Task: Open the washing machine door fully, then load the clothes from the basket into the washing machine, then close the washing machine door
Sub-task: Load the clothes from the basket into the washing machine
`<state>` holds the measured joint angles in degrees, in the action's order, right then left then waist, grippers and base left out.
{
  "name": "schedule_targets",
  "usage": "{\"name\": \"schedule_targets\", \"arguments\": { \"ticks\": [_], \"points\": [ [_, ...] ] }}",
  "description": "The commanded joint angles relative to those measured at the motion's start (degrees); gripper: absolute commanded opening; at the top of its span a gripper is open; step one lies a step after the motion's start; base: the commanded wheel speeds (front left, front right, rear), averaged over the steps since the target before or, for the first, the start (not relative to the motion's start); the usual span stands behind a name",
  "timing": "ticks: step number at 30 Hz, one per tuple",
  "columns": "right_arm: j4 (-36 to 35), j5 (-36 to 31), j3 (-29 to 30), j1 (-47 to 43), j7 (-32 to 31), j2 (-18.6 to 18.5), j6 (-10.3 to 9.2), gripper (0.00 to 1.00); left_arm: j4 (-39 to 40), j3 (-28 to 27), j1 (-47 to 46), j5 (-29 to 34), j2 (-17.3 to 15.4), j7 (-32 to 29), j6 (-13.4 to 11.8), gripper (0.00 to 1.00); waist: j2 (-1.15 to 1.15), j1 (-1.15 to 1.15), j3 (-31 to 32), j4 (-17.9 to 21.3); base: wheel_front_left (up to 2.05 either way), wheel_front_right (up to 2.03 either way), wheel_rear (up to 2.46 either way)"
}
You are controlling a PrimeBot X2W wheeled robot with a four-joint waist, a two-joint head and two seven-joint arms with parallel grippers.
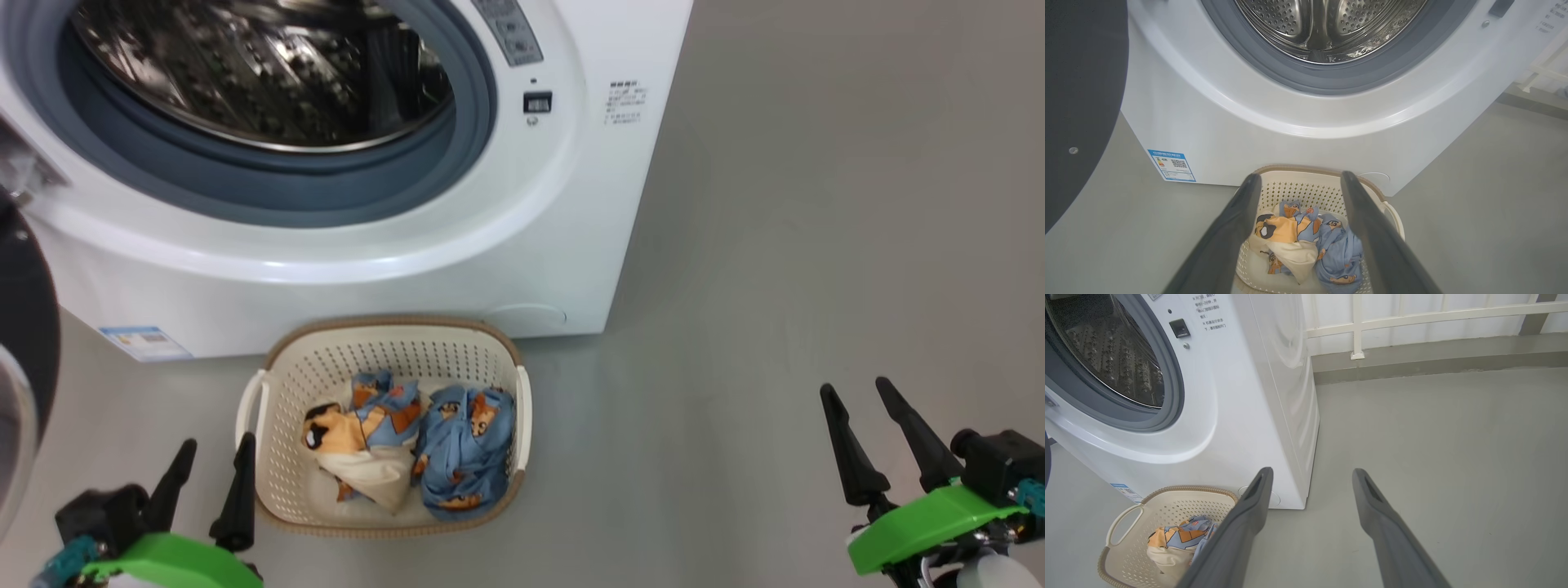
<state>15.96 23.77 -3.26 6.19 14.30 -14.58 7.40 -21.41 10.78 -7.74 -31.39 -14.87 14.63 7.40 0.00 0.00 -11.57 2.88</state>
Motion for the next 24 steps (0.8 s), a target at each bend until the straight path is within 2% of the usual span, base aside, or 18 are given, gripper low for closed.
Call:
{"name": "schedule_targets", "arguments": {
  "ticks": [1,14,24],
  "points": [
    [-1.6,-0.6,-1.0,1.3,0.7,-0.6,0.09,1.00,0.4,-1.6,-2.7,-0.9,-1.9,0.4,0.1,1.00,0.00,0.00,-1.9,0.4,0.00,0.00,0.00],
    [-2.9,-2.2,-1.0,6.5,0.7,1.7,0.09,1.00,-7.9,4.8,-12.3,-4.2,-4.5,0.4,0.1,1.00,0.00,0.00,-10.7,1.9,0.00,0.00,0.00],
    [-4.3,-3.3,-1.4,11.5,0.7,3.1,0.09,1.00,-15.9,12.1,-21.2,-8.5,-6.1,0.4,0.1,1.00,0.00,0.00,-18.0,2.7,0.00,0.00,0.00]
  ]
}}
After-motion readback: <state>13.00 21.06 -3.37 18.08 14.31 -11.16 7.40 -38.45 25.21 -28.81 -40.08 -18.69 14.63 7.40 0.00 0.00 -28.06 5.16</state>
